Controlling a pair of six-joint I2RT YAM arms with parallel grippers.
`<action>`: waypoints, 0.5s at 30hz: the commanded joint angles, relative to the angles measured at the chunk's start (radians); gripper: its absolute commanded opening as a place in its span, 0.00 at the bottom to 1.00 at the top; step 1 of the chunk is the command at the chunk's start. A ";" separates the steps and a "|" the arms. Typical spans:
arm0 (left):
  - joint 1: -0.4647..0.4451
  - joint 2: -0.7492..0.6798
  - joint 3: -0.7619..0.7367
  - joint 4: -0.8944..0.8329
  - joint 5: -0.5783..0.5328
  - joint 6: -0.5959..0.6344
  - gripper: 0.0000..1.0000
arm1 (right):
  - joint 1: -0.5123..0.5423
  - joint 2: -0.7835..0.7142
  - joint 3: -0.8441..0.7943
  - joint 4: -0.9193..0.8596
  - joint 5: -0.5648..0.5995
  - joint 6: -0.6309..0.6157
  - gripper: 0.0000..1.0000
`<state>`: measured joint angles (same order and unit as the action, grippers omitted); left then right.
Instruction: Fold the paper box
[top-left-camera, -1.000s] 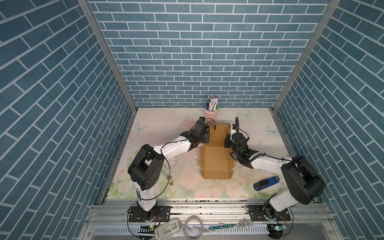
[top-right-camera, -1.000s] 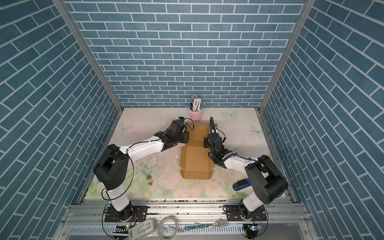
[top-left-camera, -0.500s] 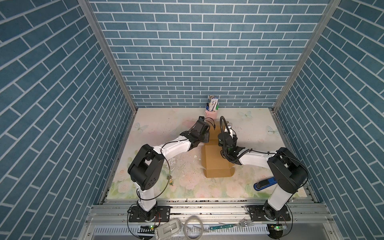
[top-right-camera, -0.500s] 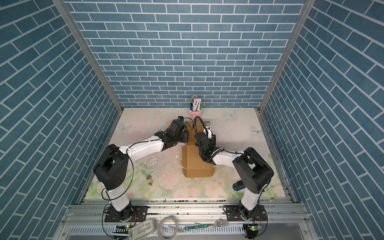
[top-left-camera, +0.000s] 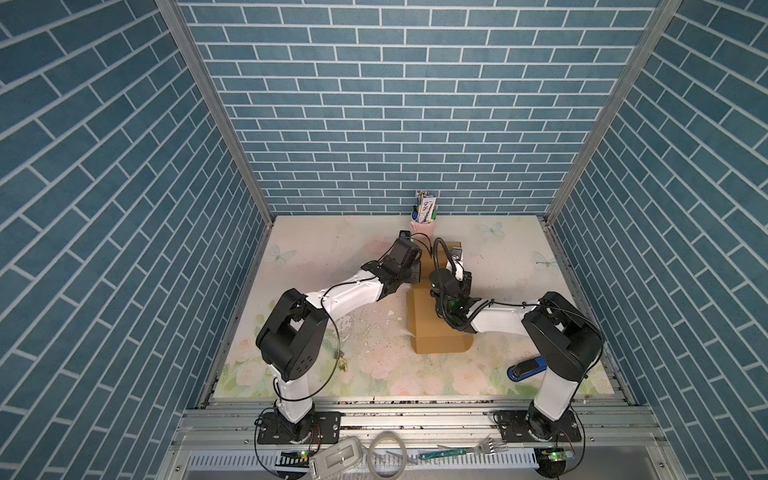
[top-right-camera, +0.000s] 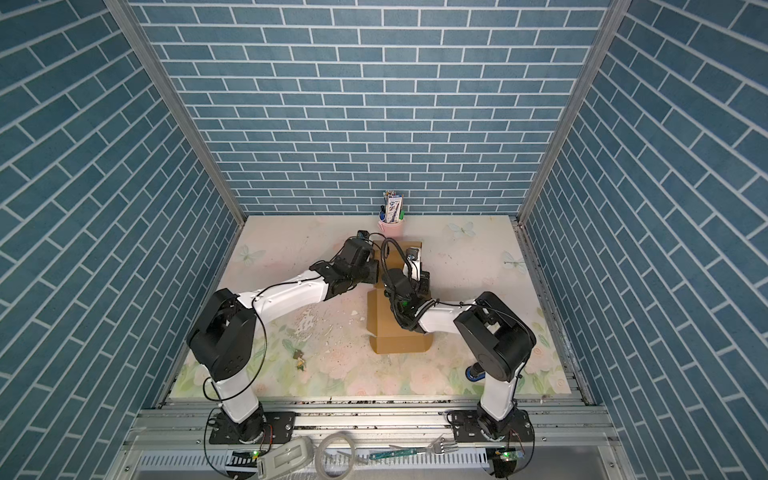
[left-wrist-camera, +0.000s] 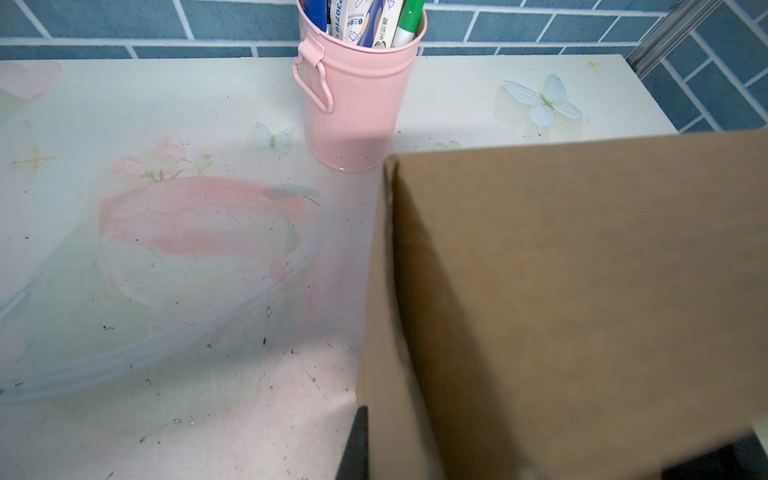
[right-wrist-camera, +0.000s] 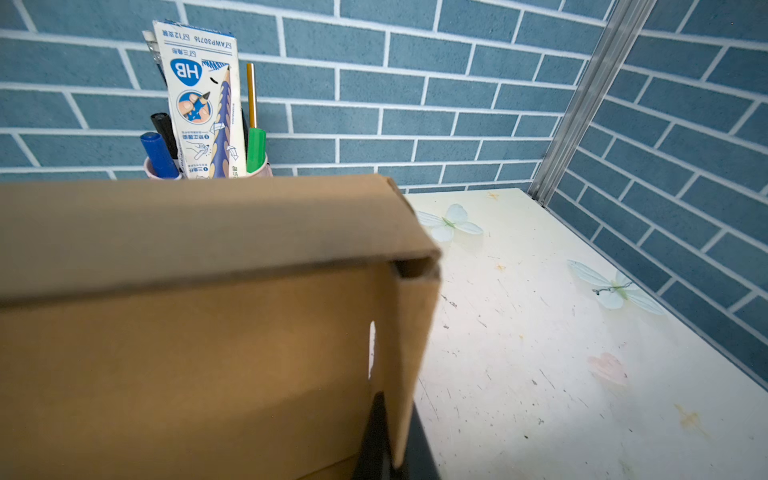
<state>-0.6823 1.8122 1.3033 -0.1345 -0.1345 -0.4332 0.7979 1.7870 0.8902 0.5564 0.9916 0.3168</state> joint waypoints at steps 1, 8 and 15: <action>0.003 -0.006 0.002 -0.065 -0.012 -0.012 0.02 | -0.037 -0.073 -0.032 -0.037 -0.018 0.019 0.00; 0.018 0.002 -0.004 -0.069 -0.009 -0.011 0.02 | -0.076 -0.254 -0.199 -0.014 -0.403 0.029 0.34; 0.023 0.012 -0.004 -0.064 -0.002 -0.014 0.02 | -0.107 -0.388 -0.287 0.034 -0.666 -0.010 0.62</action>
<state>-0.6659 1.8122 1.3022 -0.1810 -0.1310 -0.4381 0.6960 1.4380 0.6247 0.5446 0.4675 0.3309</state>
